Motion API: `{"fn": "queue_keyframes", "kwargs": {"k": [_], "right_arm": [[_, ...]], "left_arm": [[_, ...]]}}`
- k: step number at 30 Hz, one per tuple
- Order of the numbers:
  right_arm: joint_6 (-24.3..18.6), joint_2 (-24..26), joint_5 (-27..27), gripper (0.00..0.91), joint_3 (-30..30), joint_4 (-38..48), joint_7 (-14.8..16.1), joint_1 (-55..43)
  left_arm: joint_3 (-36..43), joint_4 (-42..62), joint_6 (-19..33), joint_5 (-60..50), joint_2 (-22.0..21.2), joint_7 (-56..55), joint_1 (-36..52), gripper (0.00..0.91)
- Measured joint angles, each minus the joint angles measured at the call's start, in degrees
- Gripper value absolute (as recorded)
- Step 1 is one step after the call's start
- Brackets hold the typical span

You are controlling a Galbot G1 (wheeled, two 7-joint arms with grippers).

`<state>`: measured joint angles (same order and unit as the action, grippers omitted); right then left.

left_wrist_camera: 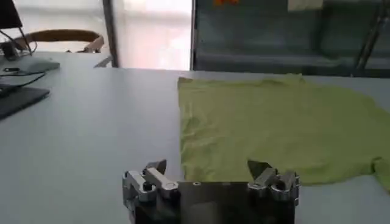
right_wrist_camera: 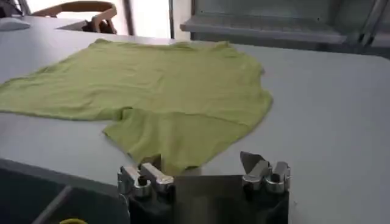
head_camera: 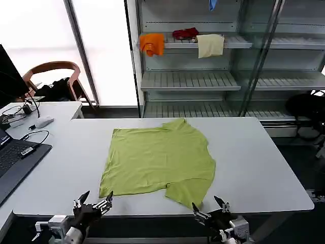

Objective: Fold and organize the clothes.

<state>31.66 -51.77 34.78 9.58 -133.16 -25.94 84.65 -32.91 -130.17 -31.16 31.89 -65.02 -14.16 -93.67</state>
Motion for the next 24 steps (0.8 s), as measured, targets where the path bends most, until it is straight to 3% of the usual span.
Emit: {"fn": "queue_keyframes", "kwargs": {"k": [5,7,10,11,12,13,14,16,17,18,24], "right_arm": [[0.5,-0.4,0.1,0.907,-0.7,0.6,0.0,-0.6],[0.7,-0.5,0.1,0.897,-0.9,0.7,-0.1,-0.9],[0.8,-0.8,0.2,0.796,-1.2,1.1,-0.2,-1.4],[0.9,-1.0,0.2,0.766,-1.4,1.3,-0.2,-1.6],[0.9,-1.1,0.2,0.625,-1.6,1.4,-0.3,-1.8],[1.0,-1.2,0.1,0.554,-1.8,1.6,-0.3,-2.0],[1.0,-1.3,0.1,0.252,-2.0,1.7,-0.3,-2.3],[1.1,-1.4,0.1,0.121,-2.3,2.1,-0.4,-2.6],[1.1,-1.6,0.1,0.03,-2.5,2.3,-0.5,-2.7],[1.1,-1.7,0.2,0.0,-2.6,2.5,-0.5,-2.8],[1.1,-2.2,0.2,0.0,-3.3,3.5,-0.5,-3.4]], "left_arm": [[0.2,2.7,0.0,0.7,-0.2,0.3,2.2,0.736],[0.4,3.7,0.1,0.8,-0.3,0.3,2.7,0.715],[0.6,4.9,0.3,1.0,-0.5,0.3,3.1,0.584],[0.6,5.3,0.4,1.1,-0.5,0.4,3.3,0.504],[0.6,5.6,0.4,1.1,-0.5,0.5,3.4,0.423],[0.7,6.0,0.5,1.2,-0.6,0.5,3.5,0.393],[0.8,6.3,0.7,1.3,-0.7,0.6,3.7,0.312],[0.9,6.9,1.0,1.4,-0.6,0.8,4.0,0.232],[1.0,7.2,1.2,1.4,-0.7,0.9,4.2,0.131],[1.1,7.5,1.3,1.5,-0.7,1.0,4.3,0.04],[1.6,8.8,1.7,1.2,-1.2,1.3,4.7,0.02]]}}
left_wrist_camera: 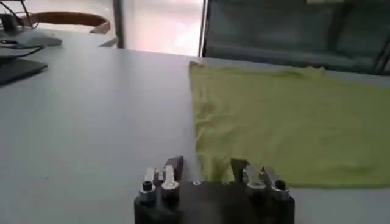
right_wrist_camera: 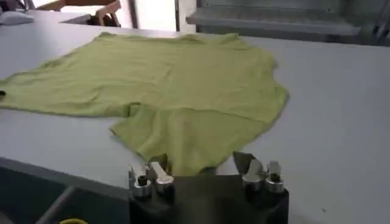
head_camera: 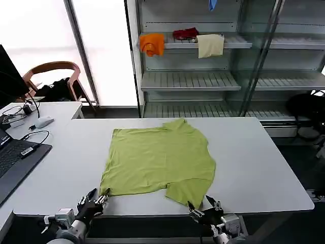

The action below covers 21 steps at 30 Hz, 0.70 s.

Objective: Fold and organize the clothes.

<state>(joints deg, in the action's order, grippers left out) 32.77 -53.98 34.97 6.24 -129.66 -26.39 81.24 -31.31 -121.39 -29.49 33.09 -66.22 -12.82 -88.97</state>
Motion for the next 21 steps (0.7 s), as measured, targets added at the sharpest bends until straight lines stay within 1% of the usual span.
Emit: {"fn": "queue_keyframes", "kwargs": {"k": [21], "right_arm": [[0.3,0.2,0.9,0.0,1.4,-1.8,-0.4,-4.3]], "left_arm": [[0.8,0.2,1.0,-0.6,0.7,-0.1,0.8,0.01]]}}
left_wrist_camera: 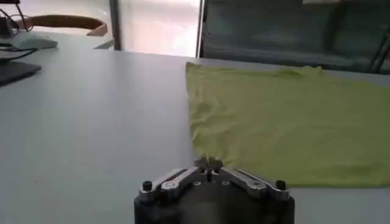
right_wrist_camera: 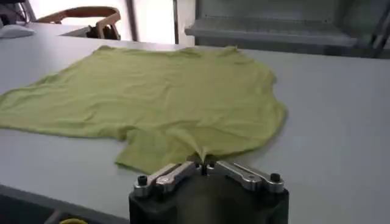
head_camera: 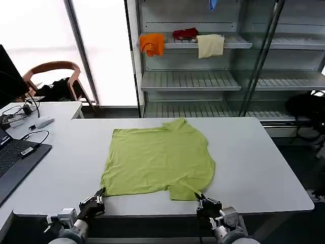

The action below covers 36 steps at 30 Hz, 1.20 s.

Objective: Fold and organize the clothes.

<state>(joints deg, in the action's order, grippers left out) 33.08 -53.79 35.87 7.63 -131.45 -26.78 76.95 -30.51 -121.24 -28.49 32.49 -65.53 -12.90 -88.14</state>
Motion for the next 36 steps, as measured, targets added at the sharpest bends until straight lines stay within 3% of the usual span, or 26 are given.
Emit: {"fn": "queue_keyframes", "kwargs": {"k": [13,36], "right_arm": [[0.1,-0.4,1.8,0.0,-0.2,2.8,0.7,-7.3],[-0.6,-2.8,1.5,0.0,-4.8,17.4,5.1,-25.9]], "left_arm": [[1.1,0.1,-0.1,1.6,0.6,-2.2,4.1,0.01],[6.9,9.6,1.8,3.8,-1.2,-9.3,21.6,0.01]]}}
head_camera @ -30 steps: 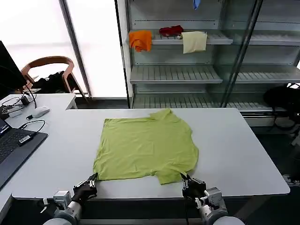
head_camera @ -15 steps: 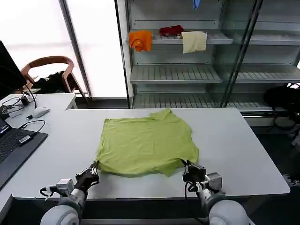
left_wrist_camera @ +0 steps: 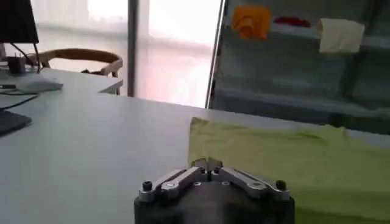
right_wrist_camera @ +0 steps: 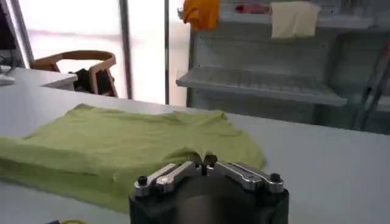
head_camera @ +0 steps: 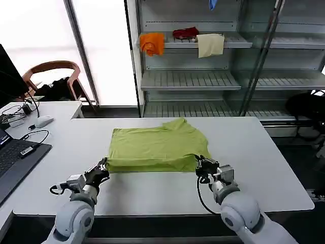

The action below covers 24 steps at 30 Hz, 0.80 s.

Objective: Fold and organize the clothes.

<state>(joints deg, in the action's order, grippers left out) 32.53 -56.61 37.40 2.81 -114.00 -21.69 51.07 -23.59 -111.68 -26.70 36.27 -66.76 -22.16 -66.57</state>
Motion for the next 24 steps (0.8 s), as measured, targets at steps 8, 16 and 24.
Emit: {"fn": "queue_keyframes", "kwargs": {"k": [8,16,24], "right_arm": [[-0.7,-0.9,-1.1,0.0,-1.7,5.0,2.0,-2.8],[-1.3,-1.7,-2.0,0.091,-2.6,8.5,2.5,-4.4],[-1.4,-2.5,-2.3,0.907,-3.0,11.5,1.9,-5.4]], "left_arm": [[1.9,3.8,0.4,-1.1,-0.1,-0.2,3.5,0.02],[3.1,6.6,0.4,-3.3,-0.7,0.3,4.7,0.111],[4.2,8.6,0.1,-4.7,-0.5,0.6,6.4,0.907]]}}
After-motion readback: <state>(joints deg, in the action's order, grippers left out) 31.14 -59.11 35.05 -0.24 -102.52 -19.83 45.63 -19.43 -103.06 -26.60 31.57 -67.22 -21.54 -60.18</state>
